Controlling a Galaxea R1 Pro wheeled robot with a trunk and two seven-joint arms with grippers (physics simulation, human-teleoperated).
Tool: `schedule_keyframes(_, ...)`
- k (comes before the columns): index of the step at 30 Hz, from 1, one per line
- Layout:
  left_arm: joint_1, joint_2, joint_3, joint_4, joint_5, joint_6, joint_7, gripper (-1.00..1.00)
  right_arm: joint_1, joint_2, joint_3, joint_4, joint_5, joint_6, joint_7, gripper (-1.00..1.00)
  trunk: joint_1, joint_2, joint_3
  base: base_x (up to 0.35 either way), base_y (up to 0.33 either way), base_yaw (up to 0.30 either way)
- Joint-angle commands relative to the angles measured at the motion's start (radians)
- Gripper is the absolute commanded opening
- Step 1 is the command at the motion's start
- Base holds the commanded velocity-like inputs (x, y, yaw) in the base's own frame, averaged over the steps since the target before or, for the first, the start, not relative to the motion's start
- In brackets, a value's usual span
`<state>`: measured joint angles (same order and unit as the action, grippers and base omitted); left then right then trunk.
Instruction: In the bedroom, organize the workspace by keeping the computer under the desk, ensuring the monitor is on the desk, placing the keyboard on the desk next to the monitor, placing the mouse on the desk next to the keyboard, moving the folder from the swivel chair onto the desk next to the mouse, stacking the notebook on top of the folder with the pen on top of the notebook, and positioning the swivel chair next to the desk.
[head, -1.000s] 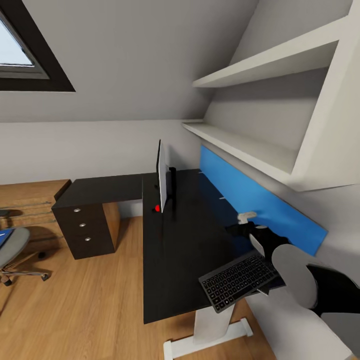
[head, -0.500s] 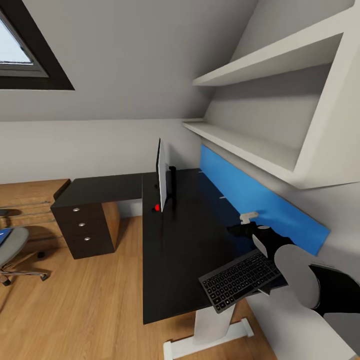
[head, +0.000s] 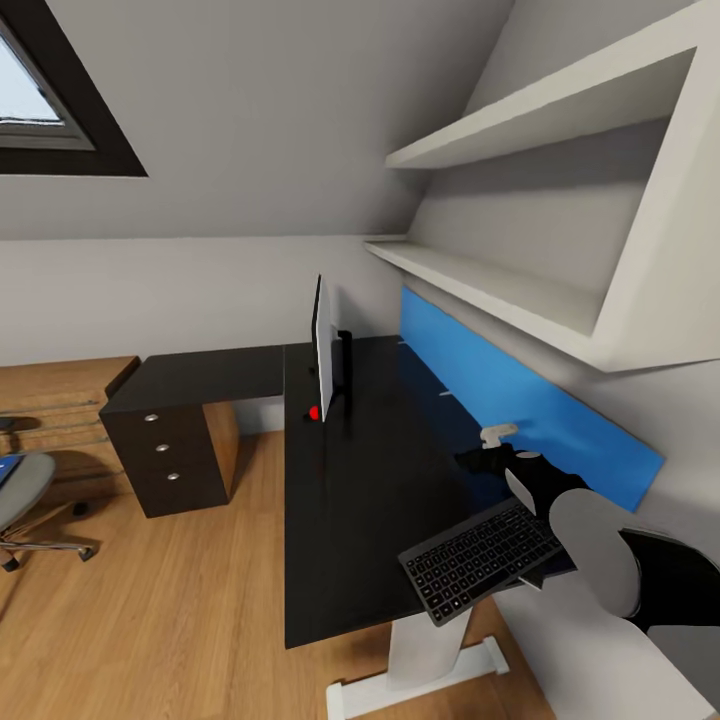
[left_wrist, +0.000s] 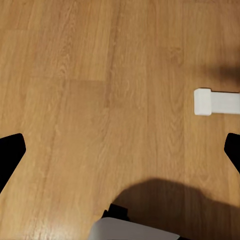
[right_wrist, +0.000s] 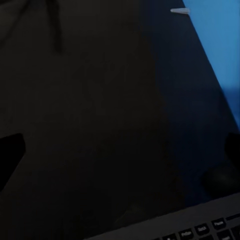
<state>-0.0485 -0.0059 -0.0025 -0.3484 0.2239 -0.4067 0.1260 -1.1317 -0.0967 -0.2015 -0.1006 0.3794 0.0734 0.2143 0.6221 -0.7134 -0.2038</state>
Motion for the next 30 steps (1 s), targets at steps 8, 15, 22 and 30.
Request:
schedule_keyframes(8,-0.001,0.0,-0.001,0.0,0.002,-0.003,0.003,1.0,0.0,0.001,-0.009,-0.002,0.009,0.006,0.005,1.0,0.031,-0.058,-0.027,0.0,0.0,0.0)
schedule_keyframes(15,-0.001,0.0,-0.001,0.0,0.002,-0.003,0.003,1.0,0.0,0.001,-0.009,-0.002,0.009,0.006,0.005,1.0,0.058,-0.107,-0.049,0.0,0.0,0.0)
schedule_keyframes(22,-0.001,0.0,-0.001,0.0,0.002,-0.003,0.003,1.0,0.0,0.001,-0.009,-0.003,0.008,0.006,0.005,1.0,0.085,-0.156,-0.071,0.0,0.0,0.0)
schedule_keyframes(30,-0.001,0.0,-0.001,0.0,0.002,-0.004,0.004,1.0,0.0,0.0,-0.011,-0.007,0.007,0.008,-0.001,1.0,0.115,-0.212,-0.096,0.0,0.0,0.0)
